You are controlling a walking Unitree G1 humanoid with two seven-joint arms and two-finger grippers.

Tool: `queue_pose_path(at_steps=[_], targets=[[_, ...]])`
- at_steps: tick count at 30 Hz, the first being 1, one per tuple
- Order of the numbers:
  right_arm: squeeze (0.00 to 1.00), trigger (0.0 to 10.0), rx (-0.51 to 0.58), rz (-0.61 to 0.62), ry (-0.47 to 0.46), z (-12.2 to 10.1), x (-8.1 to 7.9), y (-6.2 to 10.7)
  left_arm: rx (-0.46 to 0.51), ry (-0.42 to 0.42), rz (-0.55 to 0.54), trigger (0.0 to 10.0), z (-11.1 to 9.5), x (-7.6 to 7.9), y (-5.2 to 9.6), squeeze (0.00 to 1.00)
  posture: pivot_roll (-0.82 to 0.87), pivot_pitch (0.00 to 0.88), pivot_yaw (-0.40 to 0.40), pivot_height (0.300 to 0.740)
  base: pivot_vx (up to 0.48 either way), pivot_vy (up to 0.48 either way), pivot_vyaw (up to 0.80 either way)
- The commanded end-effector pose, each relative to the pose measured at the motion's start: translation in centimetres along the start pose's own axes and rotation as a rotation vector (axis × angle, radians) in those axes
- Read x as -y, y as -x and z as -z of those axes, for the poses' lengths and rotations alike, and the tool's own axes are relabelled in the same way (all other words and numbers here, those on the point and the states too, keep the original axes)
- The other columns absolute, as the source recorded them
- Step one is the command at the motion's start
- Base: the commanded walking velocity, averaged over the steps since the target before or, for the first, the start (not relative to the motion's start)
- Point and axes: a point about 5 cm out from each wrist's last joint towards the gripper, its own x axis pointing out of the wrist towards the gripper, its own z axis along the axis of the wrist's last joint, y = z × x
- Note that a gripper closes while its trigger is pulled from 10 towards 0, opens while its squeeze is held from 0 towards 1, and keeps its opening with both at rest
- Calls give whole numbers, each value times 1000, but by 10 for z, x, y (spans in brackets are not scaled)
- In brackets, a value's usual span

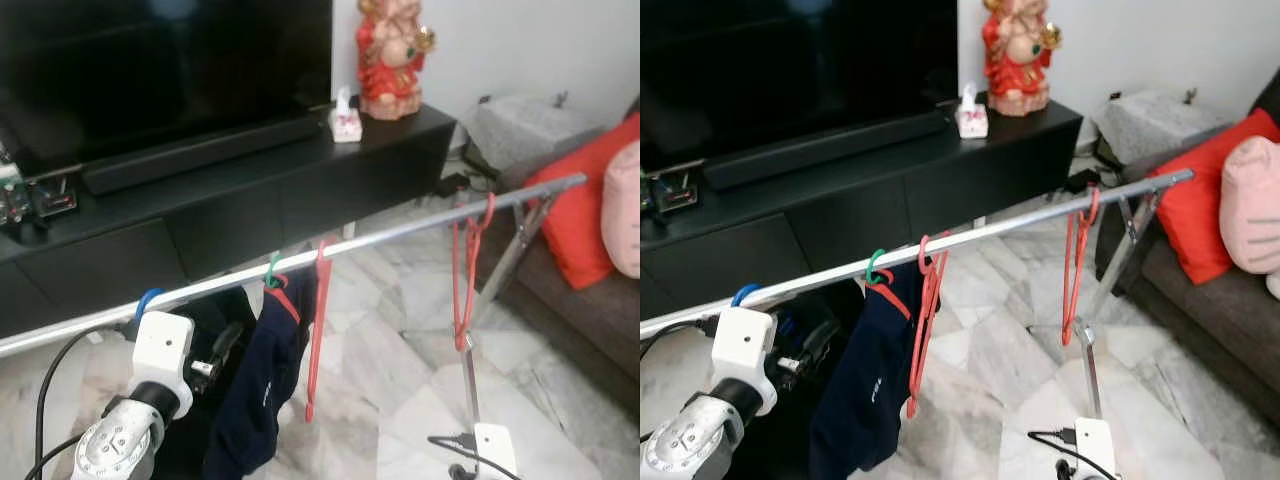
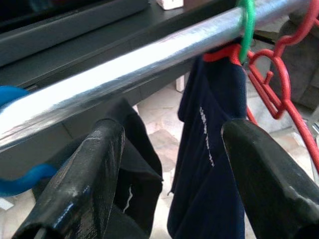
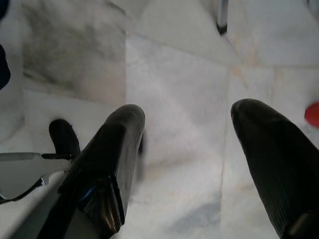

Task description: Hang hanger

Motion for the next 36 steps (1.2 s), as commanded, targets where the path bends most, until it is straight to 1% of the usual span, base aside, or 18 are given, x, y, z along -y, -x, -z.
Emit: queue_pose_path(at_steps=[1, 6, 8, 10, 12, 14, 16, 17, 18, 21, 22, 24, 25, 26, 31, 32, 35, 36], targets=[[0, 10000, -7, 6, 8, 1, 3, 0, -8, 0, 10, 10000, 1, 2, -1, 0, -37, 0, 28, 740, 0, 0, 0], [0, 10000, -8, 6, 7, 1, 3, 0, -7, 0, 11, 10000, 0, 2, -1, 0, -37, 0, 28, 740, 0, 0, 0], [0, 10000, -8, 6, 7, 1, 3, 0, -7, -1, 11, 10000, 0, 2, -1, 0, -37, 0, 28, 740, 0, 330, 0], [0, 10000, -9, 4, 14, 1, 3, 0, -12, -31, 32, 10000, 0, 3, 1, 0, -33, 0, 25, 740, 0, 0, 0], [0, 10000, -9, 4, 14, 1, 3, 0, -24, -38, 71, 10000, 0, 5, 4, 0, -30, 0, 25, 740, 0, 0, 0], [0, 10000, -10, 3, 16, 1, 3, 0, -68, -49, 158, 10000, 2, 9, 10, 0, -28, 0, 24, 740, 0, 0, 0], [0, 10000, -10, 3, 17, 1, 3, 0, -103, -69, 198, 10000, 4, 10, 14, 0, -28, 0, 24, 740, 0, 0, 0], [0, 10000, -11, 4, 18, 1, 3, 0, -148, -100, 227, 10000, 8, 6, 19, 0, -28, 0, 24, 740, 0, 0, 0], [0, 10000, -11, 4, 18, 1, 3, 0, -163, -110, 233, 10000, 10, 5, 21, 0, -28, 0, 24, 740, 0, 0, 0], [0, 10000, -11, 3, 20, 1, 3, 0, -198, -139, 202, 10000, 13, -6, 24, 0, -24, 0, 23, 740, 0, 0, 0], [0, 10000, -10, 3, 20, 1, 3, 0, -224, -167, 149, 10000, 16, -18, 25, 0, -24, 0, 23, 740, 0, 0, 0], [0, 10000, -10, 3, 20, 1, 3, 0, -238, -179, 122, 10000, 17, -23, 25, 0, -24, 0, 23, 740, 0, 0, 0], [0, 10000, -10, 2, 21, 1, 3, 0, -253, -195, 88, 10000, 18, -29, 25, 0, -27, 0, 24, 740, 0, 0, 0], [0, 10000, -10, 2, 21, 1, 2, 0, -273, -214, 34, 10000, 19, -39, 26, 0, -29, 0, 25, 740, 0, 0, 0], [0, 10000, -10, 3, 30, 1, 3, 0, -303, -247, -44, 10000, 19, -56, 29, 0, -29, 0, 23, 740, 0, 0, 0], [0, 10000, -10, 3, 35, 1, 3, 0, -312, -252, -50, 10000, 20, -60, 31, 0, -29, 0, 23, 740, 0, 0, 0], [0, 10000, -10, 3, 34, 1, 3, 0, -317, -257, -34, 10000, 20, -62, 34, 0, -29, 0, 23, 740, 0, 0, 0], [0, 10000, -10, 2, 34, 1, 3, 0, -332, -258, 9, 10000, 22, -63, 40, 0, -26, 0, 21, 740, 0, 0, 0]])
